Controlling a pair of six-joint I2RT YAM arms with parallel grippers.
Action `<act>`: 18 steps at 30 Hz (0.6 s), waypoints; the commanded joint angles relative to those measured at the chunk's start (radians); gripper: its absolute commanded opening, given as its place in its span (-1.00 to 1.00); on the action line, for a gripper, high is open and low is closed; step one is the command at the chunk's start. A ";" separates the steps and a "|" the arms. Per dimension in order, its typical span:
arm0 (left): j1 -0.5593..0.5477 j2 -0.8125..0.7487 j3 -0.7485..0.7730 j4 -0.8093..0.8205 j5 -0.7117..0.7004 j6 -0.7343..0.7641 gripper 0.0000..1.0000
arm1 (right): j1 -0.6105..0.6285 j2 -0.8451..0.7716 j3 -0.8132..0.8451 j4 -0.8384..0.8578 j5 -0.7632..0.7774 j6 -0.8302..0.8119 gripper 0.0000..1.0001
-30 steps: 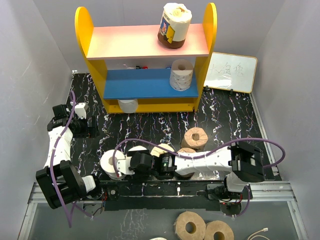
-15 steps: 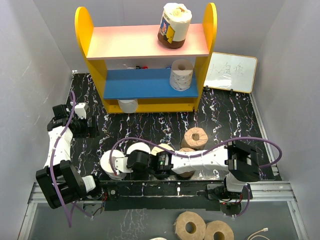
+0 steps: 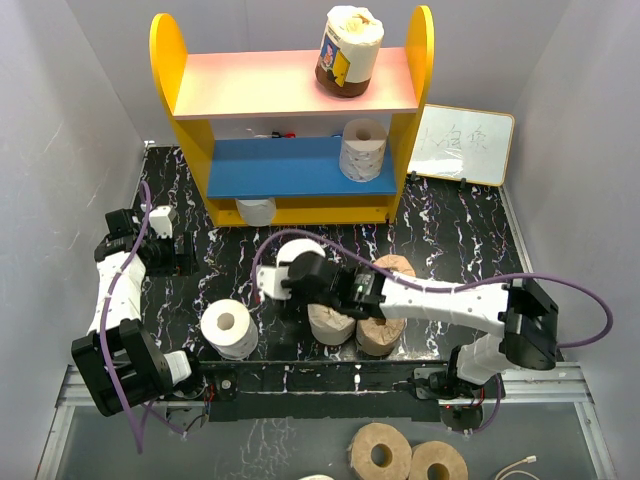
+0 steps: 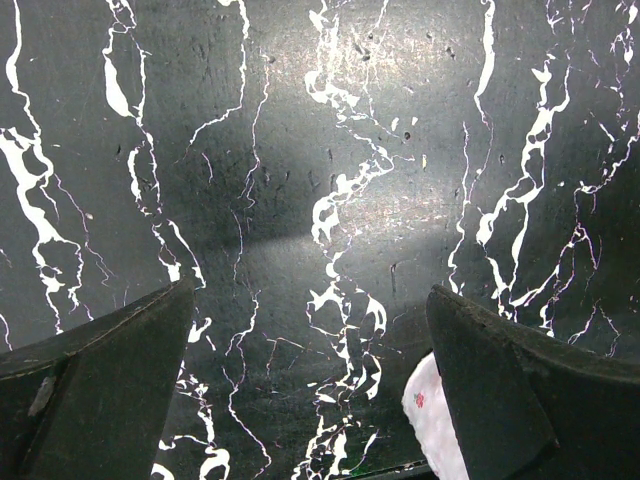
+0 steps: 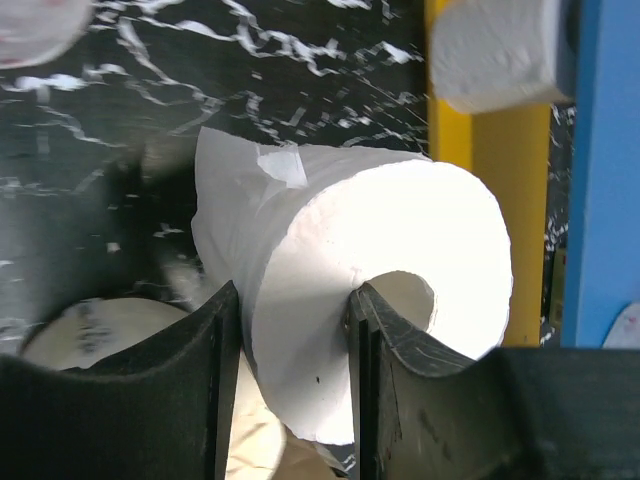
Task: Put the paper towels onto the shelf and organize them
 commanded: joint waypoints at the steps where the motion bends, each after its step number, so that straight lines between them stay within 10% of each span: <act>1: 0.011 -0.025 -0.001 -0.009 0.021 0.006 0.97 | -0.123 -0.024 0.090 0.068 -0.100 -0.061 -0.74; 18: 0.022 -0.008 0.004 -0.016 0.028 0.011 0.97 | -0.372 0.303 0.406 -0.026 -0.420 -0.080 -0.71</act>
